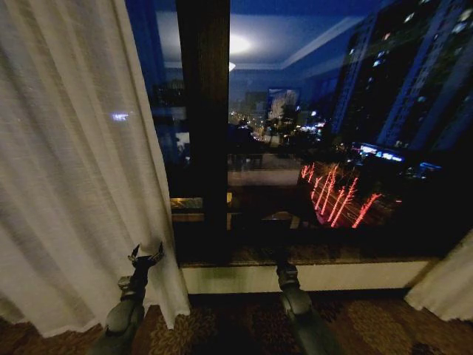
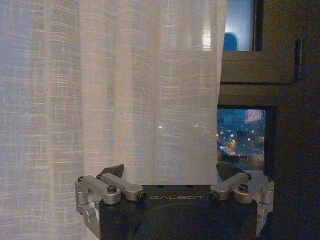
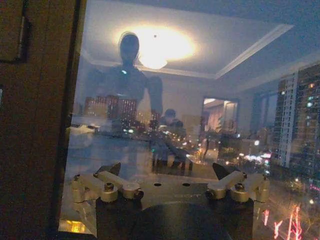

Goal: Open the curtains by pulling them apart, changing their state from closed to fully open.

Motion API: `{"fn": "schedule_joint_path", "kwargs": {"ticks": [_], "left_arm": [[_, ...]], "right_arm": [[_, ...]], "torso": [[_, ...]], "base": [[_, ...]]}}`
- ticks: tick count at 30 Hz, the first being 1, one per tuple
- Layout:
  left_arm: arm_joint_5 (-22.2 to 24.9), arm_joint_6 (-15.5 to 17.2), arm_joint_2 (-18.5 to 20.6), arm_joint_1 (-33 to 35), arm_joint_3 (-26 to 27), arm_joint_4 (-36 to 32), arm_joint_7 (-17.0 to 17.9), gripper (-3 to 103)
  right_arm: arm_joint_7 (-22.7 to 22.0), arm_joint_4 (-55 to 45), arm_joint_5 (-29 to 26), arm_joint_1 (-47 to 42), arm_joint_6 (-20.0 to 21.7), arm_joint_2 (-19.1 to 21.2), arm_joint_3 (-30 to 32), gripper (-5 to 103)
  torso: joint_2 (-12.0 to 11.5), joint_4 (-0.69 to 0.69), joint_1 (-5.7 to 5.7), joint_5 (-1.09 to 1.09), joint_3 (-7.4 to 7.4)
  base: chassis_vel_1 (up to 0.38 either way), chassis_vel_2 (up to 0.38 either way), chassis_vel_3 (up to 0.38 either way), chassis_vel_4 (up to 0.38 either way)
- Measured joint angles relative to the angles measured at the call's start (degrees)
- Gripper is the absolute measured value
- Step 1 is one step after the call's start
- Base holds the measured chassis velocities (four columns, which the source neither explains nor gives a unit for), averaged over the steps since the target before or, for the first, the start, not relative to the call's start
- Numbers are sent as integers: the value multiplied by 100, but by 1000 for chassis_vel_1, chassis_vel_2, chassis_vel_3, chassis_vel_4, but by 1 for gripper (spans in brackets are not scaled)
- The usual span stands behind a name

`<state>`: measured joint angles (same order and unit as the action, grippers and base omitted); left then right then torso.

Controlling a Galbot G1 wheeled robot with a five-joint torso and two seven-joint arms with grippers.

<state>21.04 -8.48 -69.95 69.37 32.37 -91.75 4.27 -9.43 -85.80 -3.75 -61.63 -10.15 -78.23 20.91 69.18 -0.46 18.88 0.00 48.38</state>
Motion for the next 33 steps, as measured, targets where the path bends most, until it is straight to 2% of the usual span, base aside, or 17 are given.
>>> {"fn": "schedule_joint_path", "kwargs": {"ticks": [14,19,26,31,33], "left_arm": [[27,7,66,-169,-22,192,1,100],[111,7,183,-483,-187,485,-69,100],[537,38,427,-1403,-599,1292,-311,100],[532,66,385,-1605,-818,1376,-343,100],[319,118,249,-1517,-833,1190,-260,100]], "right_arm": [[0,0,0,0,0,0,0,100],[0,0,0,0,0,0,0,100],[0,0,0,0,0,0,0,100],[0,0,0,0,0,0,0,100],[0,0,0,0,0,0,0,100]], "torso": [[0,0,1,-1,0],[0,1,2,-1,0],[0,0,0,0,0],[0,-1,1,0,0],[0,0,0,1,0]], "base": [[-25,31,22,-26],[0,0,0,0],[0,0,0,0],[0,0,0,0],[0,0,0,0]]}}
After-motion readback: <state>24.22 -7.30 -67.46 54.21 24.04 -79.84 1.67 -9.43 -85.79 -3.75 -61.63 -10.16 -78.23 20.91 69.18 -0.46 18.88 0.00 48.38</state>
